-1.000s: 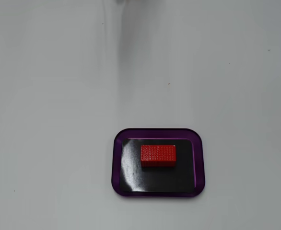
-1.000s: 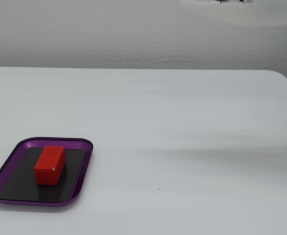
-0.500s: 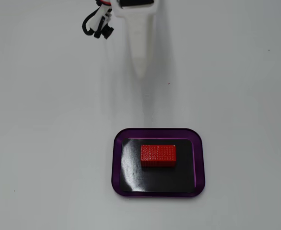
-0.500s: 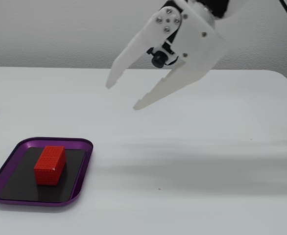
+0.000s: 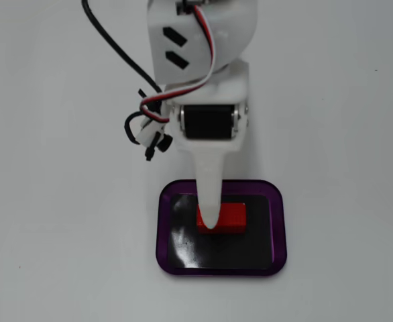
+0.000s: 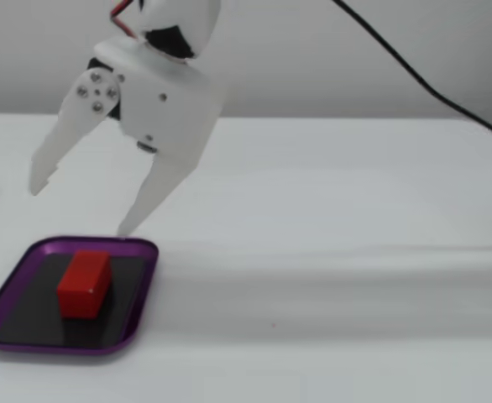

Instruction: Remove the cube from the box.

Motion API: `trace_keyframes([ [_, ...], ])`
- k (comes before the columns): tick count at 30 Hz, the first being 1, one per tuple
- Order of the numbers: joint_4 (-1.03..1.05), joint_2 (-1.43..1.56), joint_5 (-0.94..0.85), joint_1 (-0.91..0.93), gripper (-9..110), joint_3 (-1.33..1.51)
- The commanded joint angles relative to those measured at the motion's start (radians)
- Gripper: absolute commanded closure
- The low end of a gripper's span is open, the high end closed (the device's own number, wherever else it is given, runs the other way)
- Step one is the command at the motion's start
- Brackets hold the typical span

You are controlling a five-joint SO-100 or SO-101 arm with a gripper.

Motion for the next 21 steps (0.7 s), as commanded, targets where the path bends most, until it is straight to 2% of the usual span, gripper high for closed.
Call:
trace_keyframes([
  [1,0.009,-0.057,0.002,-0.003,76,-0.084],
  [21,-0.052,-0.112,-0.002,0.005,76,-0.081],
])
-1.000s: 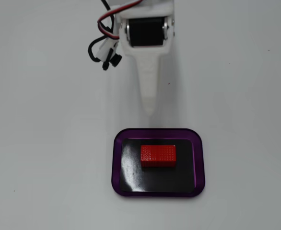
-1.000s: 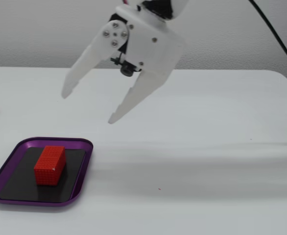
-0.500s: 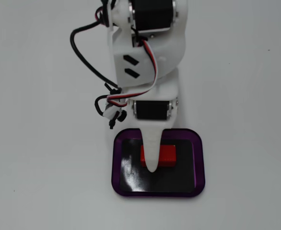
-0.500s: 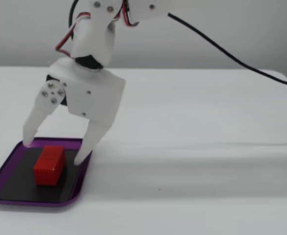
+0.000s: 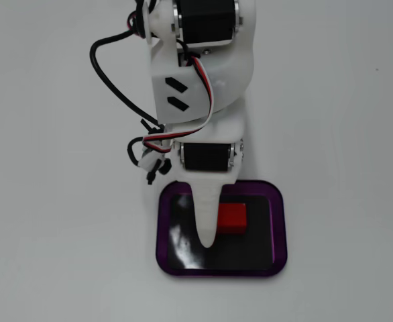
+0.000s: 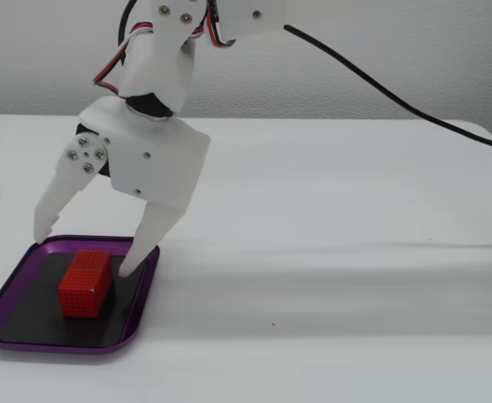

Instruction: Remove the cube from the box.

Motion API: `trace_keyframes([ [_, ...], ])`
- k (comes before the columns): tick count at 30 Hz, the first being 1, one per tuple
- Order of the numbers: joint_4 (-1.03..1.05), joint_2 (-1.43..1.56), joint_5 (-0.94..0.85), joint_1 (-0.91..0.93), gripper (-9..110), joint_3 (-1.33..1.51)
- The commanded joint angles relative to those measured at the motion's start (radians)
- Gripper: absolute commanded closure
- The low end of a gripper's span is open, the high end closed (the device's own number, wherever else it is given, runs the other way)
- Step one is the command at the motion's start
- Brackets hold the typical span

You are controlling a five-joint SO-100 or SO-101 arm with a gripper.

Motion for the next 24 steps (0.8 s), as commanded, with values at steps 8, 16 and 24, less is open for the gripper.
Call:
trace_keyframes([
  [8,-0.026,0.012,-0.025,-0.009,82,-0.023],
  [16,-0.020,-0.127,-0.041,-0.006,85,-0.035],
  [24,-0.025,-0.164,-0.043,-0.017,101,-0.044],
])
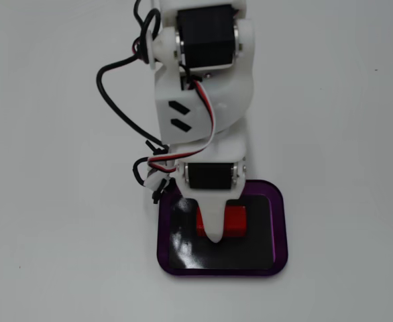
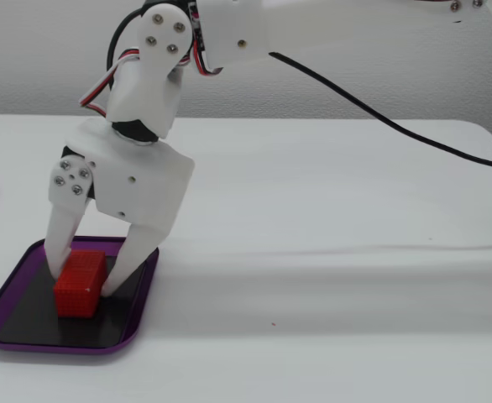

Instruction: Remove the cube from the box.

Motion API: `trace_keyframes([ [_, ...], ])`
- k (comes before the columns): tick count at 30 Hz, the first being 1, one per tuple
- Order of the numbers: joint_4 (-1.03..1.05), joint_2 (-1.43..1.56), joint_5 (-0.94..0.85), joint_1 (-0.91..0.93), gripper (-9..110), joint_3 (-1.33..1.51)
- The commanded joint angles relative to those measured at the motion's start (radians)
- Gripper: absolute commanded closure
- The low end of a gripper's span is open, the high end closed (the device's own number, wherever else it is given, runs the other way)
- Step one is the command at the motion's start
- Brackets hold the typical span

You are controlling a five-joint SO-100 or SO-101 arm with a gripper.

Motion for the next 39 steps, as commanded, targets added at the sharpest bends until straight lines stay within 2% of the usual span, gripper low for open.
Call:
trace_keyframes([
  [1,0.009,0.011,-0.005,-0.011,102,-0.018],
  [9,0.072,0.242,-0.002,-0.002,102,-0.117],
  [20,0.063,0.759,-0.026,0.005,102,0.060],
  [25,-0.020,0.966,-0.057,0.003,102,0.365],
  [39,-0.611,1.706,-0.084,-0.006,102,1.600],
])
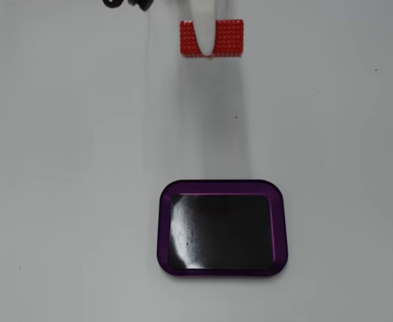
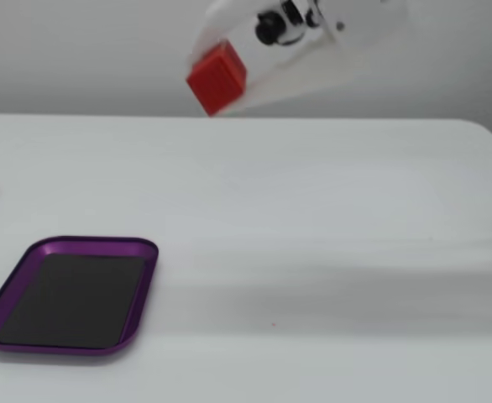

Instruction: Remove the cube from the box.

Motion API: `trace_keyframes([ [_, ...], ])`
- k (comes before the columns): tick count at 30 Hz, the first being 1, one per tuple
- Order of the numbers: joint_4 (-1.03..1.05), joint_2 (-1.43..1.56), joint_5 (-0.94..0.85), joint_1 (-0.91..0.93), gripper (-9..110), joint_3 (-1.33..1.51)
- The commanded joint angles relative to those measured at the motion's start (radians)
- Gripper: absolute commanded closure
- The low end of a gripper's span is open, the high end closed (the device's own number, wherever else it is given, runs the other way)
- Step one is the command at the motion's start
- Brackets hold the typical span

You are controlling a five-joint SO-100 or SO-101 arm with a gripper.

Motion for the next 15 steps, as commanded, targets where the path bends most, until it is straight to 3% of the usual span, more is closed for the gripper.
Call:
trace_keyframes([
  [1,-0.109,0.140,-0.008,-0.002,101,0.258],
  [6,-0.140,0.184,-0.023,-0.011,101,0.423],
  [15,-0.178,0.186,-0.077,-0.187,101,0.554],
])
